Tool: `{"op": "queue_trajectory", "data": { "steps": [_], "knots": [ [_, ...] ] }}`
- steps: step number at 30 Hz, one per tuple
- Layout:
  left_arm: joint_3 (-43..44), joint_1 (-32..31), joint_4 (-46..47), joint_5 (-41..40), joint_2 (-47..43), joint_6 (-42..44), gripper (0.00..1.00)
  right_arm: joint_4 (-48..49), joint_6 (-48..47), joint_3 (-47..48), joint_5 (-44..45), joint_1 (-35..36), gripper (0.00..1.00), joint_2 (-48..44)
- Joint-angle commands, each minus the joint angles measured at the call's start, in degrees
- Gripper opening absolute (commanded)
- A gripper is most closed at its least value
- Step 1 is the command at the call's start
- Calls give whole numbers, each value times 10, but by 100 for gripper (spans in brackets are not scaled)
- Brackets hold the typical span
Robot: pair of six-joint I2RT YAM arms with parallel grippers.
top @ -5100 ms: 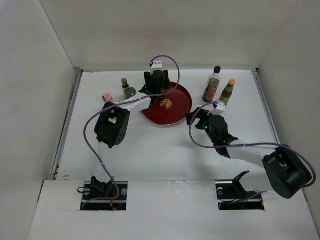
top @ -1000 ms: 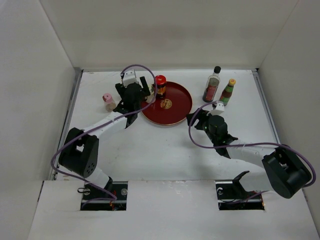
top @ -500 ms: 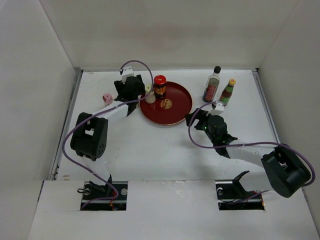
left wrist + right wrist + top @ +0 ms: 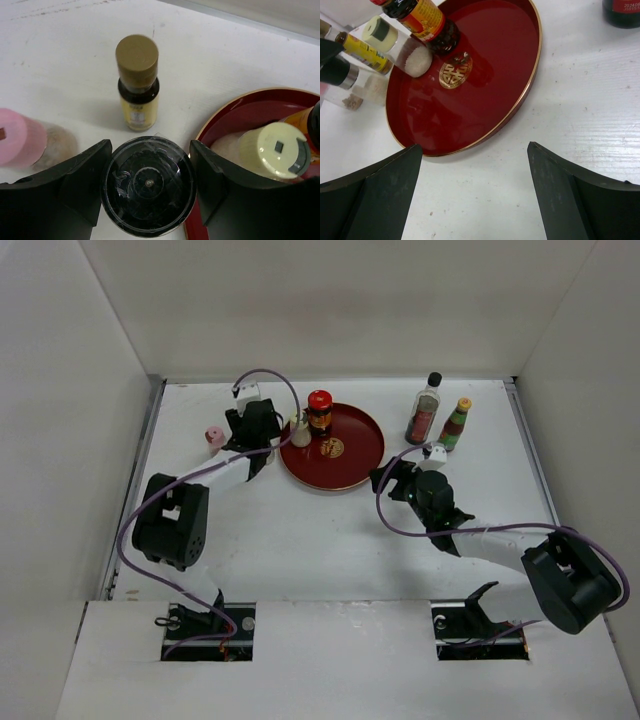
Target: Organize the condiment bottles
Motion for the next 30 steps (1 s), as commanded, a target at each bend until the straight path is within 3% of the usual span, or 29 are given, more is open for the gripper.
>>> {"op": "queue_trajectory", "data": {
  "steps": [1, 5, 10, 18, 30],
  "knots": [
    [-19, -5, 20, -25, -83, -1, 37, 36, -4, 17, -8, 1, 93, 1],
    [-26, -23, 26, -32, -150, 8, 37, 35, -5, 18, -6, 1, 93, -3],
    [-6, -78, 23, -19, -162, 16, 37, 36, -1, 15, -7, 1, 93, -3],
    [82, -156, 41, -3, -55, 16, 37, 37, -3, 7, 2, 0, 93, -19],
    [192, -162, 49, 11, 96, 21, 39, 36, -2, 4, 0, -6, 94, -21]
  ]
}}
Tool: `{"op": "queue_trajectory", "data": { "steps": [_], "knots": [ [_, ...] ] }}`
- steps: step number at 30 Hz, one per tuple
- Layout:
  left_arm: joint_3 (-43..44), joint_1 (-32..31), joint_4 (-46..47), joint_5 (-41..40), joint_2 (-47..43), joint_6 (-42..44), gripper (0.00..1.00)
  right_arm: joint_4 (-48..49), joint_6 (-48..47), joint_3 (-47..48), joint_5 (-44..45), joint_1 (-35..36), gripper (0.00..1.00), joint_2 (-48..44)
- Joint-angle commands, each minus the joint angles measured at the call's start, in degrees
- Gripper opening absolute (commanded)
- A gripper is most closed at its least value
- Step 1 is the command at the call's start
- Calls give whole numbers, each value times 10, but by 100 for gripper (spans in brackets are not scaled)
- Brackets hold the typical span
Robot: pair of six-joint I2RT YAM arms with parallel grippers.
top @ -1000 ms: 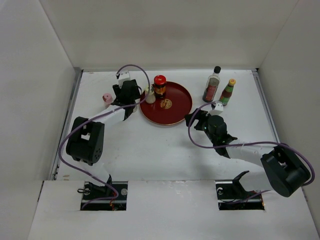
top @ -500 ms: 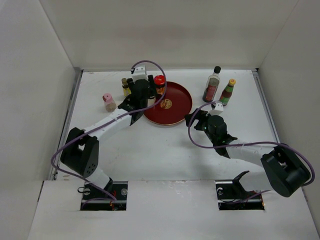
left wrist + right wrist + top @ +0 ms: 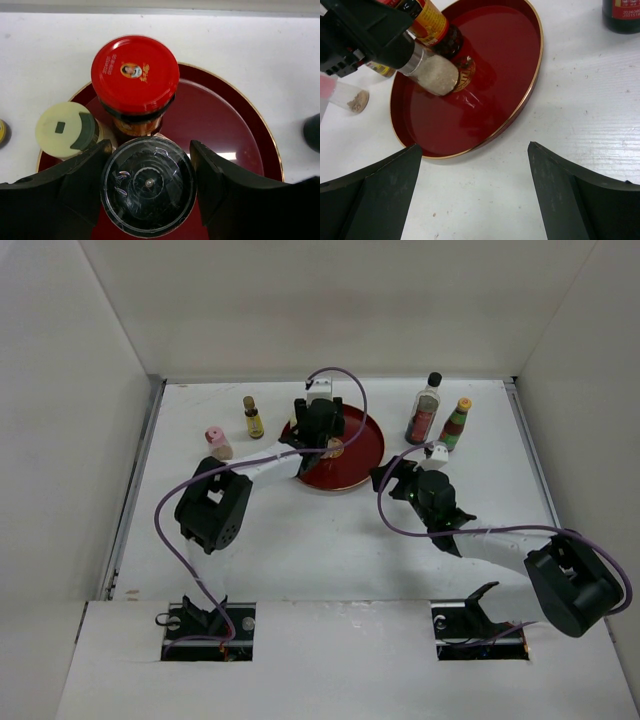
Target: Organize the condiment bottles
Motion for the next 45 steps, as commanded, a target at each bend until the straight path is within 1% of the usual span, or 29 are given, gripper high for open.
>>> {"op": "queue_trajectory", "data": {
  "steps": [1, 2, 3, 6, 8, 10, 12, 14, 16, 19, 22, 25, 26, 31, 38, 41, 45],
  "knots": [
    [40, 4, 66, -8, -12, 8, 40, 36, -3, 5, 3, -2, 94, -11],
    [37, 4, 68, -9, -11, 9, 43, 37, -3, 5, 3, -1, 94, -11],
    [30, 3, 72, -10, -11, 9, 48, 37, -2, 5, 3, -2, 94, -10],
    [3, -1, 87, -10, -26, 8, 71, 37, -2, 7, 1, -3, 94, -6],
    [-14, -5, 86, -11, -54, 8, 81, 37, -2, 5, 2, -4, 95, -10],
    [-41, -10, 91, -13, -103, 8, 86, 37, -1, 4, 3, -4, 95, -11],
    [-69, -9, 95, -16, -158, 6, 87, 37, -1, 4, 2, -4, 95, -10],
    [-87, 4, 91, -21, -205, 4, 88, 37, -1, 4, 3, -4, 95, -12],
    [-96, 31, 74, -31, -234, 2, 89, 37, 0, 4, 1, -4, 95, -9],
    [-79, 92, 17, -34, -229, -11, 87, 37, -2, 7, 1, -1, 95, -7],
    [-32, 148, -37, -19, -186, -16, 80, 37, 0, 6, 0, -1, 95, -5],
    [12, 190, -69, 17, -137, -16, 71, 36, -3, 10, -3, -1, 96, -1],
    [24, 200, -74, 23, -123, -16, 70, 36, -4, 10, -2, -1, 96, -2],
    [55, 230, -94, 36, -81, -16, 69, 35, -2, 13, -5, -1, 96, 5],
    [78, 239, -94, 54, -33, -13, 68, 35, -4, 18, -9, -1, 97, 11],
    [93, 240, -98, 54, -15, -11, 62, 37, -3, 17, -9, -1, 97, 12],
    [96, 244, -99, 54, -7, -11, 44, 35, -4, 16, -11, -1, 97, 8]
  ]
}}
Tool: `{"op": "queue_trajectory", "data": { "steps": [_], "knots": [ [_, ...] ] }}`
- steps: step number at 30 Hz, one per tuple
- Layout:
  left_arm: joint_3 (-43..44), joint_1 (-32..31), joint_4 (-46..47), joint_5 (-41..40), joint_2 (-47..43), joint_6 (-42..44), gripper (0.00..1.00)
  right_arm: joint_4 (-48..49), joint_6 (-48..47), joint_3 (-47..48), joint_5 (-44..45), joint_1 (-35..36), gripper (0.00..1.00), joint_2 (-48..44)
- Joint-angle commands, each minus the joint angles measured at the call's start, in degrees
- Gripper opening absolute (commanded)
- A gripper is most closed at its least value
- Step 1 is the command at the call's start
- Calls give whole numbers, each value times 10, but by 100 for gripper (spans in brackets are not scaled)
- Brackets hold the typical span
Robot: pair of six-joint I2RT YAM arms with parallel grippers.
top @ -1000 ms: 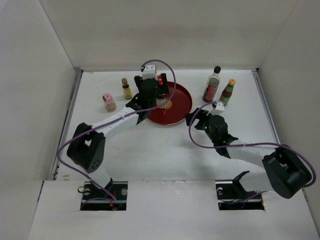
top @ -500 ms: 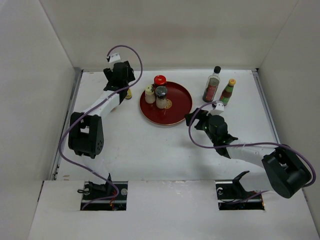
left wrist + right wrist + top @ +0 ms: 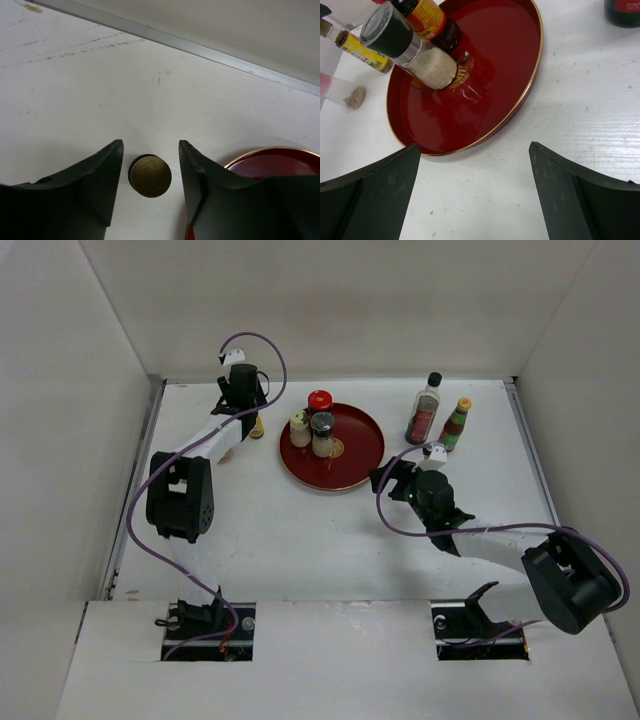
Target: Organize the condiment bottles
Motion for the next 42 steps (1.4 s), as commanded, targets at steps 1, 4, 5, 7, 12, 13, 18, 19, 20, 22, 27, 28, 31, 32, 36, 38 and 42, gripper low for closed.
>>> {"op": "queue_trajectory", "data": {
  "steps": [1, 4, 5, 7, 12, 13, 18, 19, 20, 22, 27, 28, 31, 32, 36, 38, 42],
  "knots": [
    [24, 4, 11, 5, -1, 1, 43, 37, -4, 14, -5, -1, 97, -2],
    [12, 6, 5, 4, -8, 0, 43, 35, -1, 16, -7, -1, 97, 2],
    [7, 7, 6, 4, -10, -2, 46, 33, -2, 17, -7, -1, 97, 2],
    [0, 10, 6, 3, -13, -3, 50, 35, -4, 17, -7, 0, 97, -1],
    [-4, 11, 4, 5, -14, -1, 41, 34, -2, 16, -8, 0, 97, -1],
    [-1, 10, 3, 5, -11, -1, 38, 36, -3, 15, -6, 0, 97, -3],
    [-7, 10, 1, 4, -24, 0, 23, 35, 0, 12, -7, -1, 97, -7],
    [-9, 10, 3, 4, -32, -2, 22, 34, -2, 12, -4, -1, 97, -10],
    [-12, 10, 3, 2, -42, -2, 21, 37, -2, 10, -4, -1, 97, -12],
    [-20, 5, 7, -4, -70, 0, 20, 37, 1, 10, -4, -1, 97, -8],
    [-58, -13, 29, -11, -163, 1, 20, 37, -2, 11, -2, -1, 97, -11],
    [-66, -21, 29, -11, -181, 2, 20, 37, -1, 10, -2, -1, 97, -10],
    [-101, -40, 40, -8, -230, 4, 20, 35, 0, 10, -3, -1, 97, -11],
    [-109, -45, 43, -5, -238, 4, 20, 37, -2, 10, -1, -1, 97, -15],
    [-132, -71, 36, 18, -266, 4, 20, 35, 0, 10, -4, -1, 97, -9],
    [-147, -90, 39, 18, -271, 2, 21, 34, -3, 11, 0, -1, 97, -12],
    [-161, -115, 45, 16, -260, -1, 21, 35, -1, 11, -4, -1, 97, -7]
  ]
}}
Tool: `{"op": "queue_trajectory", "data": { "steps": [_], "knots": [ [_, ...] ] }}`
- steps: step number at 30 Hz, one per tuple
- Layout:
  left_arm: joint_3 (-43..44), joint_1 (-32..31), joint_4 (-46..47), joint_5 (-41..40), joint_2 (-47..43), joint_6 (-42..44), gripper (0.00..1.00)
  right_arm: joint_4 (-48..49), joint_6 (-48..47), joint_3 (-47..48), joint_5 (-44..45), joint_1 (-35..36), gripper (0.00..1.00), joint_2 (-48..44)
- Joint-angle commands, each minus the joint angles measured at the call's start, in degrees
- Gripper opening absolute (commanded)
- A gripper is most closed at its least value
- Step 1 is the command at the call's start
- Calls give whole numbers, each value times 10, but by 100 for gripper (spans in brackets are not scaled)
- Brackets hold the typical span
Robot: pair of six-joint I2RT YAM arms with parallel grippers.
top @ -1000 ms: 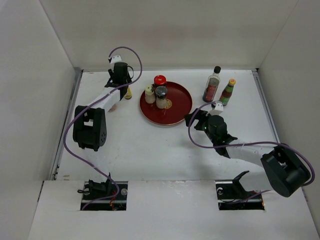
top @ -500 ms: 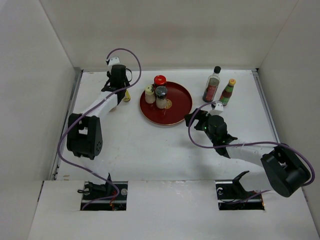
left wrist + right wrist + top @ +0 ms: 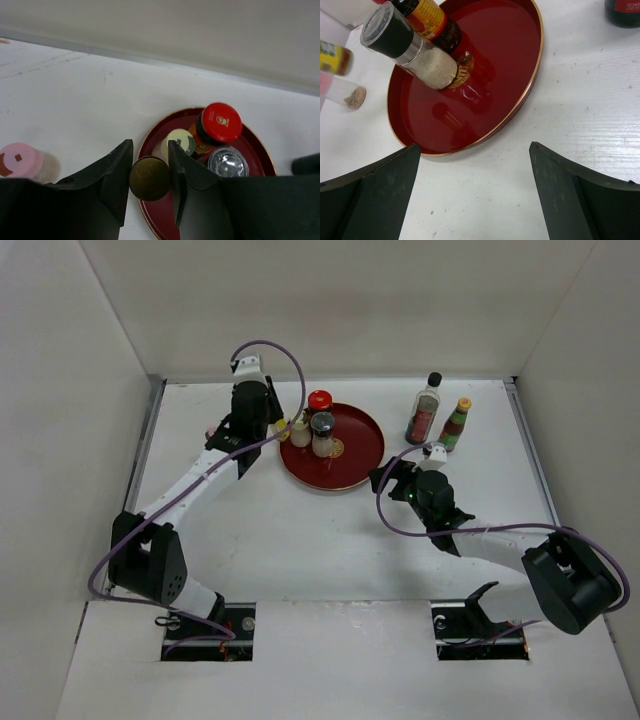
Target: Organize the condiment bottles
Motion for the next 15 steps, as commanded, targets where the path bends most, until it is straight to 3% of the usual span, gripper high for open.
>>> {"op": "queue_trajectory", "data": {
  "steps": [1, 15],
  "knots": [
    [-11, -16, 44, 8, 6, -3, 21, 34, -2, 12, -2, -1, 97, -6],
    [11, -52, 90, 5, 108, 5, 21, 33, -3, 14, -4, 0, 97, -5]
  ]
}}
